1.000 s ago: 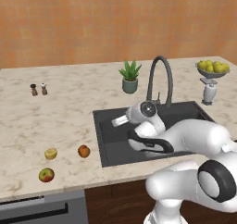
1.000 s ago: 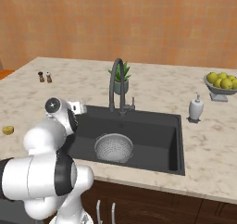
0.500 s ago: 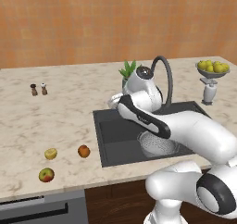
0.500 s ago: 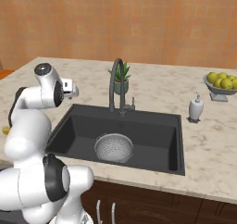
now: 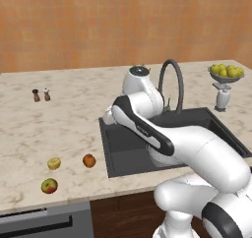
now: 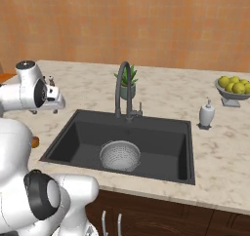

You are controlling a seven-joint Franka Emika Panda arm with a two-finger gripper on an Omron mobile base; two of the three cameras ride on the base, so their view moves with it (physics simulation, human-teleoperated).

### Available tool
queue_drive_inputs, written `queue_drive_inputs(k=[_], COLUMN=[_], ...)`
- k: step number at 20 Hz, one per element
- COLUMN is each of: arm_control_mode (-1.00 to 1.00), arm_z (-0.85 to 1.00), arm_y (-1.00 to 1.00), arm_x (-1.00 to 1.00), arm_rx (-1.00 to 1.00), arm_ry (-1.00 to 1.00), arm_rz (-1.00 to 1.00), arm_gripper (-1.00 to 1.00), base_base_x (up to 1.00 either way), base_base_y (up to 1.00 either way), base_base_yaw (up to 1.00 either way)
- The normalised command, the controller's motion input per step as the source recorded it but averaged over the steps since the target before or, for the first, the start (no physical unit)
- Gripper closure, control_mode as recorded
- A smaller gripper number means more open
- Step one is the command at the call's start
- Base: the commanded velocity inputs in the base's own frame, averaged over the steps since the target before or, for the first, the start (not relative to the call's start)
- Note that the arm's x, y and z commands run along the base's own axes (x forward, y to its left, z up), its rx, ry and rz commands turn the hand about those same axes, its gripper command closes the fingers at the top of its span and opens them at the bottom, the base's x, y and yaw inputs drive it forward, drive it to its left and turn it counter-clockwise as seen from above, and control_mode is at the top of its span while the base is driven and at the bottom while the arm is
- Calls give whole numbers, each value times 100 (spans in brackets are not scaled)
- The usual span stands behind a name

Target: Put the colander in the sink, put the kiwi, apple, peach in the colander, and turn on the sink faucet and pour water over the colander.

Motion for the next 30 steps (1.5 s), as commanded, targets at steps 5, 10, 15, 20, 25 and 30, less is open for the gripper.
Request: queue_drive_inputs(k=[5,10,15,20,25,30], arm_control_mode=[-100,-100,-100,-100,-100,-100], arm_z=[-52,-44,-38,-48,-51,-42], arm_y=[60,62,37,15,23,16], arm_x=[-12,-6,-13,0,13,32], arm_rx=[0,0,0,0,0,0], arm_ry=[1,0,2,3,6,4], arm_rz=[0,0,0,0,0,0], arm_gripper=[-100,-100,-100,-100,-100,-100], base_base_x=[0,0,0,0,0,0], base_base_y=[0,0,0,0,0,0], base_base_yaw=[0,0,0,0,0,0])
